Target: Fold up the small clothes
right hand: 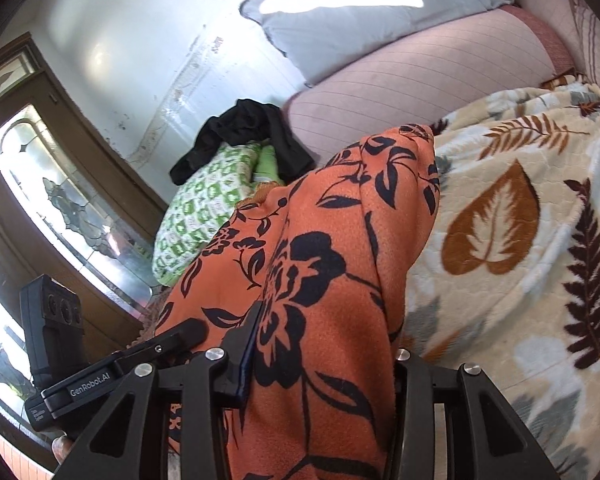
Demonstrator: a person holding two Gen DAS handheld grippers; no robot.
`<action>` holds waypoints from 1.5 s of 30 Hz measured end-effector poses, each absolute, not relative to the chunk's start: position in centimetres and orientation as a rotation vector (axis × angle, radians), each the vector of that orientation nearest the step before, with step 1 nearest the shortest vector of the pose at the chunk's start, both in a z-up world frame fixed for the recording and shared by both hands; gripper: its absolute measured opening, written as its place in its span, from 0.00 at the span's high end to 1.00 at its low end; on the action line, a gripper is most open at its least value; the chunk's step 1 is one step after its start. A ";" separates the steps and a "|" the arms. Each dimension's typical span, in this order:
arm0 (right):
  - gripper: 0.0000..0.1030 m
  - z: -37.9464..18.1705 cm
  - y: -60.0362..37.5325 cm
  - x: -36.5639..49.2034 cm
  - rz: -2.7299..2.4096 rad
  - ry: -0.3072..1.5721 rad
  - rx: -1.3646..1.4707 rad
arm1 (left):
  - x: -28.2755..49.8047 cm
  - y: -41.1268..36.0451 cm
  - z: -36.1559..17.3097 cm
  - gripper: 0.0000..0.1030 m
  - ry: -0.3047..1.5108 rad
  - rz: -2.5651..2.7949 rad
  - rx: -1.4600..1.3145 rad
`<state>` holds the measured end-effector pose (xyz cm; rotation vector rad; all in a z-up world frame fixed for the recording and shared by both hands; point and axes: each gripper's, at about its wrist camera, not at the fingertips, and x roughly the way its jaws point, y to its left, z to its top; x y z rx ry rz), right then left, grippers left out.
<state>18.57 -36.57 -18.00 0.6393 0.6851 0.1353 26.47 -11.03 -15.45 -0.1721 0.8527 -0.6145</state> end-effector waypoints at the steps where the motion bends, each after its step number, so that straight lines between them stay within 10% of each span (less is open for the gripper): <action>1: 0.58 -17.8 -35.9 18.4 0.143 0.681 0.634 | 26.1 -10.4 -15.2 0.55 0.847 -0.610 -0.170; 30: 0.49 -25.1 -31.7 11.1 -0.010 0.894 0.670 | 18.6 -7.0 -20.3 0.66 0.975 -0.479 -0.021; 38: 0.40 -20.4 -33.7 7.3 -0.093 0.760 0.608 | 19.3 -5.0 -21.9 0.45 1.045 -0.420 -0.031; 42: 0.65 -17.6 -30.8 5.9 -0.020 0.683 0.474 | 18.7 -5.3 -22.3 0.38 1.034 -0.386 0.029; 45: 0.66 -19.7 -28.9 6.8 0.028 0.820 0.468 | 18.1 -5.5 -22.4 0.36 1.023 -0.368 0.049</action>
